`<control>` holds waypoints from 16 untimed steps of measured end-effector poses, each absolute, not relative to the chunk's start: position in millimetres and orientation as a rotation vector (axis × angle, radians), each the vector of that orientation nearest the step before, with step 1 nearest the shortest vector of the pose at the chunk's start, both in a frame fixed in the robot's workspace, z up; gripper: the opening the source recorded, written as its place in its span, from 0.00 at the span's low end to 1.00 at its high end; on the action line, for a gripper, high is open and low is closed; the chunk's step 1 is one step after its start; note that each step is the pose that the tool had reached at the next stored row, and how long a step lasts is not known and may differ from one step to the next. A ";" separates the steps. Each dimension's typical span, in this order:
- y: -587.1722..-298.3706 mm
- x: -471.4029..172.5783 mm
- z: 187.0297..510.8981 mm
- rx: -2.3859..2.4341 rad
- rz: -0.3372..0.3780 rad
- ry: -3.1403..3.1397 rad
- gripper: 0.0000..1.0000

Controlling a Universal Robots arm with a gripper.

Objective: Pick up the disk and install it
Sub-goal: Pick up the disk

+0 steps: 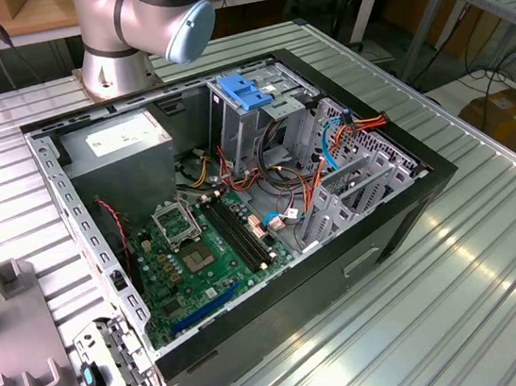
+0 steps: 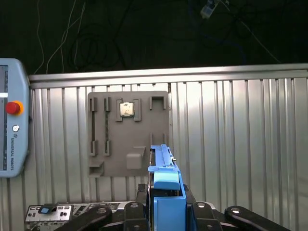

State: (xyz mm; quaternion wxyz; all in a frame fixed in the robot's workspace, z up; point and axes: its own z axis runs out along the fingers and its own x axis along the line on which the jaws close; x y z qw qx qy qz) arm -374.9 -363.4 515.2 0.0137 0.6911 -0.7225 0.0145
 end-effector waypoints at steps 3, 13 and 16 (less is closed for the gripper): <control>-363.3 -367.7 515.1 2.152 0.045 -2.251 0.37; -363.3 -350.5 514.9 2.152 0.045 -2.251 0.37; -363.3 -347.5 514.9 2.151 0.045 -2.251 0.37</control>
